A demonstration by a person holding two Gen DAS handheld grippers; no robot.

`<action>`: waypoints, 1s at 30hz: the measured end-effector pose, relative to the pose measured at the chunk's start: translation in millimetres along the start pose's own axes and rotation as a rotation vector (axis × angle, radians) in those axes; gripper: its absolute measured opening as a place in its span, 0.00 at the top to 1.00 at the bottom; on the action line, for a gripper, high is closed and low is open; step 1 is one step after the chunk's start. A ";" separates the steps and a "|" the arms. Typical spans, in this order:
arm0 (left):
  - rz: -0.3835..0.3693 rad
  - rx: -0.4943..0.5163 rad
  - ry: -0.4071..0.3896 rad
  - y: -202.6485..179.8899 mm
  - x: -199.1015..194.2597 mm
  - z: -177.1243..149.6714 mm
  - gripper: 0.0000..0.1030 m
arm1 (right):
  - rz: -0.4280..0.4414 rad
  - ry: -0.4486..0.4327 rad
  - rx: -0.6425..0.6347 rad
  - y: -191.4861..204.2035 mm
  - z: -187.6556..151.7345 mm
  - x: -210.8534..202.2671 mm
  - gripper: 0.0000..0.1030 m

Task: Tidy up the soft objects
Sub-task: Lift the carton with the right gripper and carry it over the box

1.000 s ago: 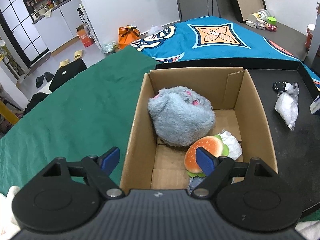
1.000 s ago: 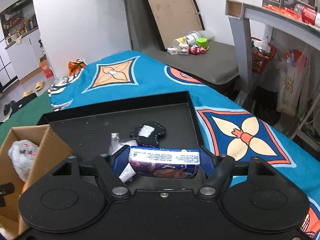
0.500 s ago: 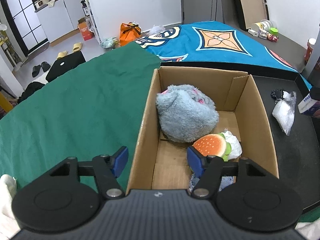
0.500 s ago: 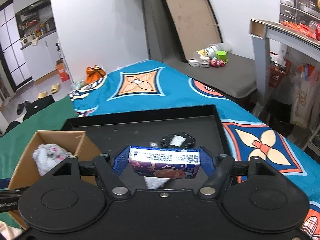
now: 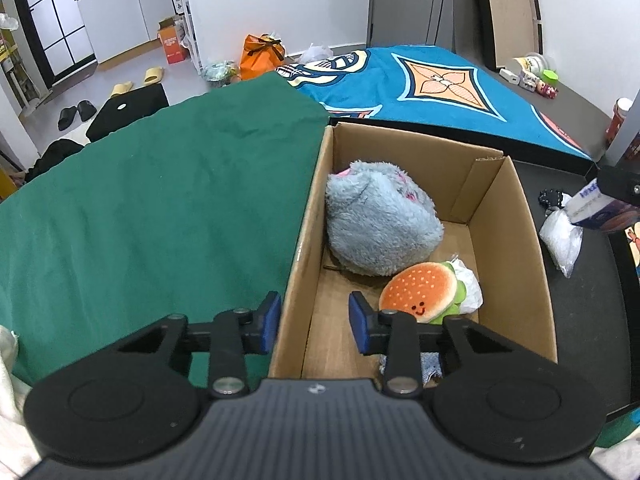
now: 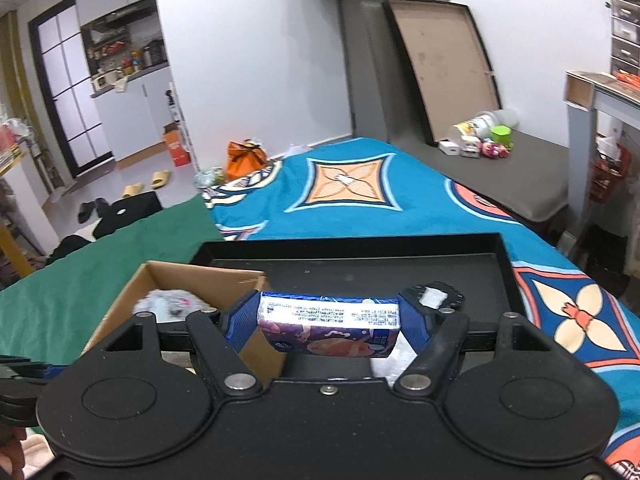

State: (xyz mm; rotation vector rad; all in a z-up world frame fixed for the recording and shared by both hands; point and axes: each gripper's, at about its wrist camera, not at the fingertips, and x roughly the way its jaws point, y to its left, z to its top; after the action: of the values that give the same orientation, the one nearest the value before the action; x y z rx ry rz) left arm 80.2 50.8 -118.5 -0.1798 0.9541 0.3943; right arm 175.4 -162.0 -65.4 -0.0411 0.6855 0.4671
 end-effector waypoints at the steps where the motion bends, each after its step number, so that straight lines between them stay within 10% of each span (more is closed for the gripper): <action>1: -0.001 -0.003 -0.001 0.9 -0.3 -0.1 0.68 | 0.013 -0.003 -0.006 3.2 0.1 -0.7 0.31; 30: -0.079 -0.075 0.047 30.6 5.1 -8.3 0.90 | 0.225 0.075 -0.033 88.3 1.7 11.0 0.31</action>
State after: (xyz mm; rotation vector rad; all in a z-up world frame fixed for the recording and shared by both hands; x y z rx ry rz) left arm 64.3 77.4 -126.8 -0.2950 0.9758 0.3548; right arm 146.0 -78.2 -60.8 -0.0127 0.7594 0.6959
